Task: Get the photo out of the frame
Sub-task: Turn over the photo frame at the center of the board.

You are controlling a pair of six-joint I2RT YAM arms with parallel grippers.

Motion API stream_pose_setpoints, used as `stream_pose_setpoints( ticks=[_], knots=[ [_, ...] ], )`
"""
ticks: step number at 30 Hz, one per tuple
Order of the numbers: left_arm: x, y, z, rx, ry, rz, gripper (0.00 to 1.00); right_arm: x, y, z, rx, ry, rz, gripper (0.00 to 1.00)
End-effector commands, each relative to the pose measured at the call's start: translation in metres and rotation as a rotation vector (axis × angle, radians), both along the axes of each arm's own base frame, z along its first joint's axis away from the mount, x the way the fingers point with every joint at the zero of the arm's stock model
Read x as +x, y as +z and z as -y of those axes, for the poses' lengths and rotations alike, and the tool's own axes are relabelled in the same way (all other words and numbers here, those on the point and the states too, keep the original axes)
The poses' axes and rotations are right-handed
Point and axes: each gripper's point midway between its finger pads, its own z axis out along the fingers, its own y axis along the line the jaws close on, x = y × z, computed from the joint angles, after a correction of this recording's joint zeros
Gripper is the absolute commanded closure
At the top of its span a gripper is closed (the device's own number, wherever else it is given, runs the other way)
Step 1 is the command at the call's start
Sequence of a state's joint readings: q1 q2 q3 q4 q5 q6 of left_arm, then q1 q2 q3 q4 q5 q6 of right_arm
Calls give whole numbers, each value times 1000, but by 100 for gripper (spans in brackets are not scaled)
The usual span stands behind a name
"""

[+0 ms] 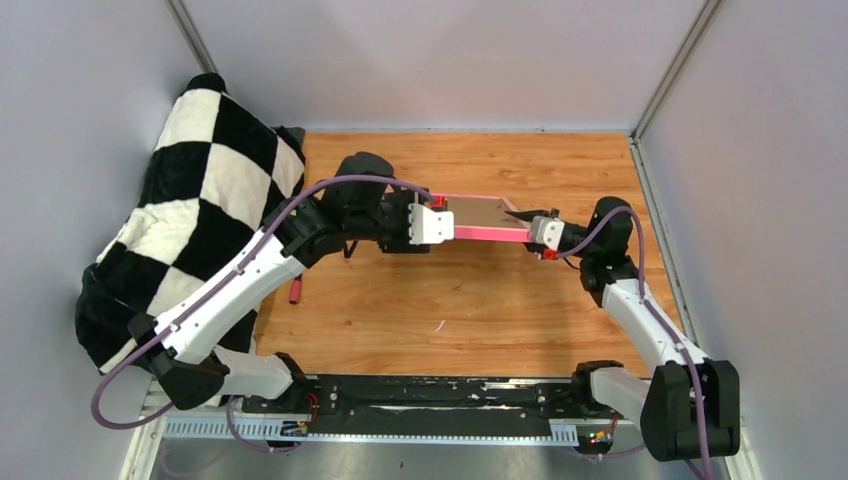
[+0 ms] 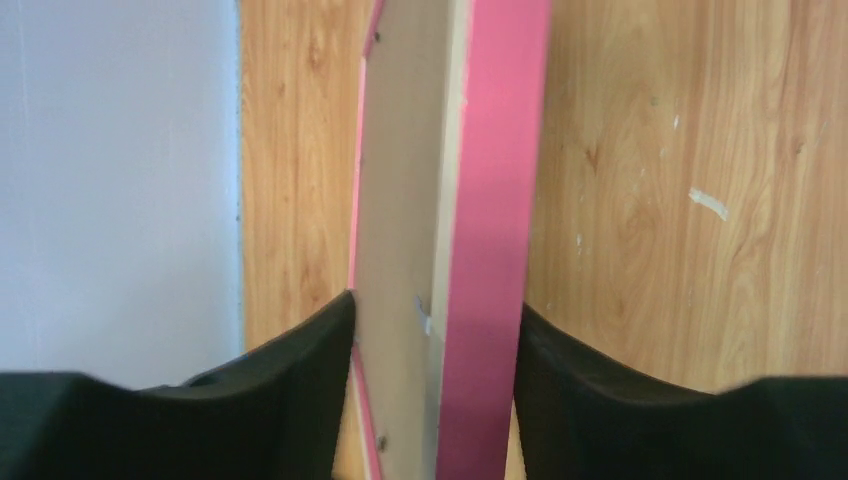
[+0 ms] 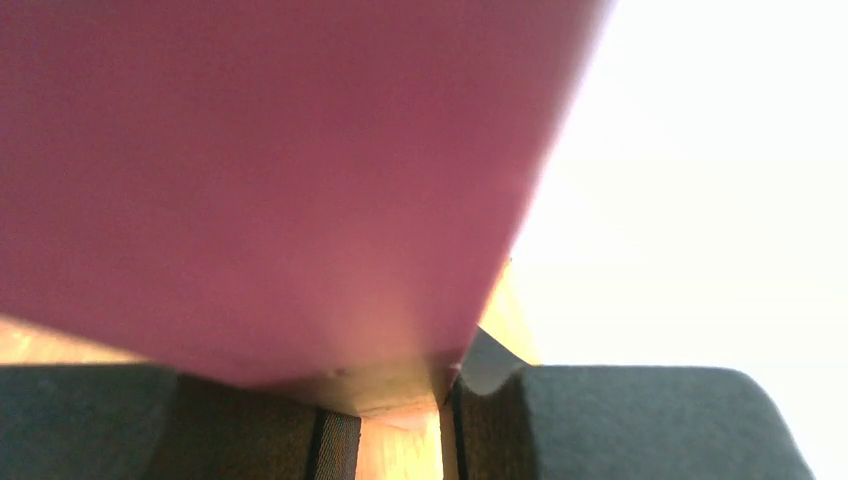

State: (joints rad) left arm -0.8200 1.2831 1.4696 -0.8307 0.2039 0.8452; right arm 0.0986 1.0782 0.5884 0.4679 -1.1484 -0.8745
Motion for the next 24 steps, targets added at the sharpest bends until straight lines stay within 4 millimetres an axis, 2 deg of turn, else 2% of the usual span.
stream_pose_setpoints(
  ticks=[1,3,5,10,13,15,19,24],
  knots=[
    [17,51,8,-179,68,0,28,-23,13,-10,29,69,-190,100],
    [28,71,1,-237,124,-1,12,-26,24,-11,35,69,-282,100],
    [40,94,-8,-296,197,8,3,-24,35,-11,46,43,-350,100],
    [58,150,-29,-432,329,91,0,-22,54,-8,101,-29,-458,100],
    [64,175,-42,-516,401,164,0,-16,71,-8,168,-91,-526,100],
    [68,183,-49,-543,449,179,0,-10,80,-7,215,-139,-587,100],
    [74,184,-56,-573,509,184,0,11,89,1,325,-281,-726,100],
    [79,181,-63,-591,563,178,0,19,86,3,398,-359,-929,100]
  ],
)
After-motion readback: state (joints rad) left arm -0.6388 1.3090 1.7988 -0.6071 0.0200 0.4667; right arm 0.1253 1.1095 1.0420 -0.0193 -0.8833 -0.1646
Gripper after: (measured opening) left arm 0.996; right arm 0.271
